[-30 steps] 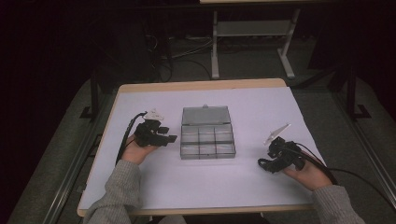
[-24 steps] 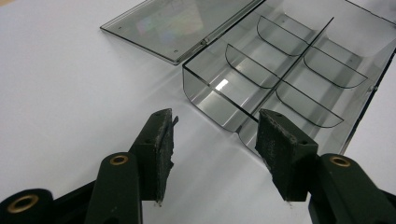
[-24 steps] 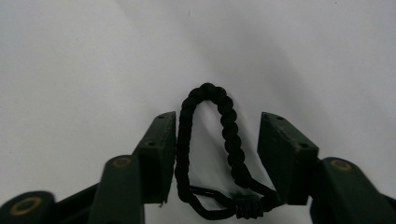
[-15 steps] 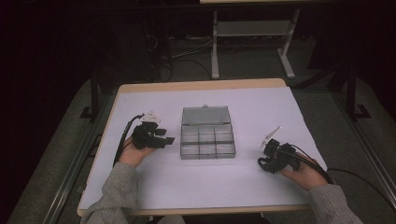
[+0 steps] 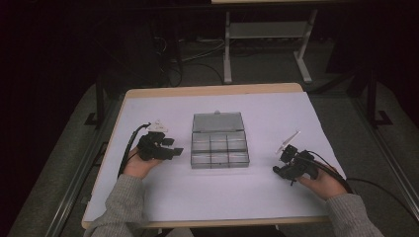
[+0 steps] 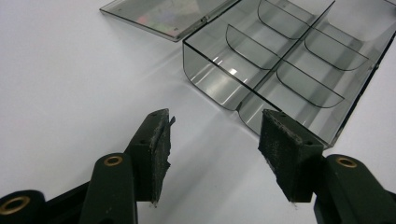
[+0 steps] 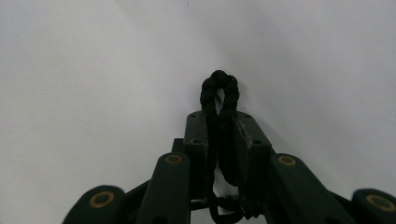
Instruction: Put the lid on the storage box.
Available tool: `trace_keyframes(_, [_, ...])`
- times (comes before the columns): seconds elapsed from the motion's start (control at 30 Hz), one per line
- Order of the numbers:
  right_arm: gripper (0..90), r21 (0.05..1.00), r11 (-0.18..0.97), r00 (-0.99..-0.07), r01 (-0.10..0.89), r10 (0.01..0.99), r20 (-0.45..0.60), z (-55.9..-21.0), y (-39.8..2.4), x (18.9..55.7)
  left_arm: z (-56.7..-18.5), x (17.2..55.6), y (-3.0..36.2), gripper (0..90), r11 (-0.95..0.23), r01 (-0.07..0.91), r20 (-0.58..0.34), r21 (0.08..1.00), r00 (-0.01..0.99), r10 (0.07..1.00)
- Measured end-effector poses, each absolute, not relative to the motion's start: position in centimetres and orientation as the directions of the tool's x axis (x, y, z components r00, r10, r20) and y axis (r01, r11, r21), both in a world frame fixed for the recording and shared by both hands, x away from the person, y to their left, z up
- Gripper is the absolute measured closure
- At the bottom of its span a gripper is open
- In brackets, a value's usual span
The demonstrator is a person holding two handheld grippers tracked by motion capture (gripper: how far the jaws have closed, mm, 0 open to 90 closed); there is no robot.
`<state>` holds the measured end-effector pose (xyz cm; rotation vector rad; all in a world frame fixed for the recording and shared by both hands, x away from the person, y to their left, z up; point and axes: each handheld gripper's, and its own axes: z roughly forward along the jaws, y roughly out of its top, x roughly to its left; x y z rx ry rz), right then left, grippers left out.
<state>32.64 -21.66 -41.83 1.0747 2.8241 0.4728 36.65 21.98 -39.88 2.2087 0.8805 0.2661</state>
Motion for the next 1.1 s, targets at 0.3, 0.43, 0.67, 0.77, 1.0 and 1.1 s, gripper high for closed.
trace_keyframes(0.3, [76.7, 0.335, 0.689, -0.743, 0.643, 0.667, 0.055, -41.6, -21.8, 32.9, -40.0, 36.3, 22.0, 41.6, -0.504, 0.514, -0.073, 0.695, 0.747, 0.661])
trace_keyframes(0.43, [76.8, 0.345, 0.678, -0.738, 0.649, 0.672, 0.065, -41.4, -22.1, 33.2, -40.0, 36.3, 22.0, 41.3, -0.506, 0.508, -0.071, 0.697, 0.751, 0.656])
trace_keyframes(0.67, [76.8, 0.356, 0.67, -0.735, 0.651, 0.674, 0.075, -41.0, -22.1, 33.4, -40.4, 35.9, 22.2, 41.0, -0.513, 0.51, -0.065, 0.69, 0.75, 0.658])
trace_keyframes(0.77, [76.9, 0.36, 0.67, -0.737, 0.649, 0.672, 0.077, -40.9, -22.1, 33.5, -40.5, 35.7, 22.2, 40.3, -0.51, 0.511, -0.07, 0.692, 0.75, 0.657])
trace_keyframes(1.0, [77.0, 0.382, 0.666, -0.741, 0.641, 0.667, 0.081, -40.1, -21.8, 33.9, -40.5, 35.2, 22.6, 40.2, -0.504, 0.508, -0.066, 0.698, 0.747, 0.661])
trace_keyframes(1.1, [77.0, 0.383, 0.666, -0.741, 0.64, 0.668, 0.076, -39.8, -21.6, 34.0, -40.7, 34.9, 22.7, 40.1, -0.497, 0.515, -0.078, 0.698, 0.745, 0.663])
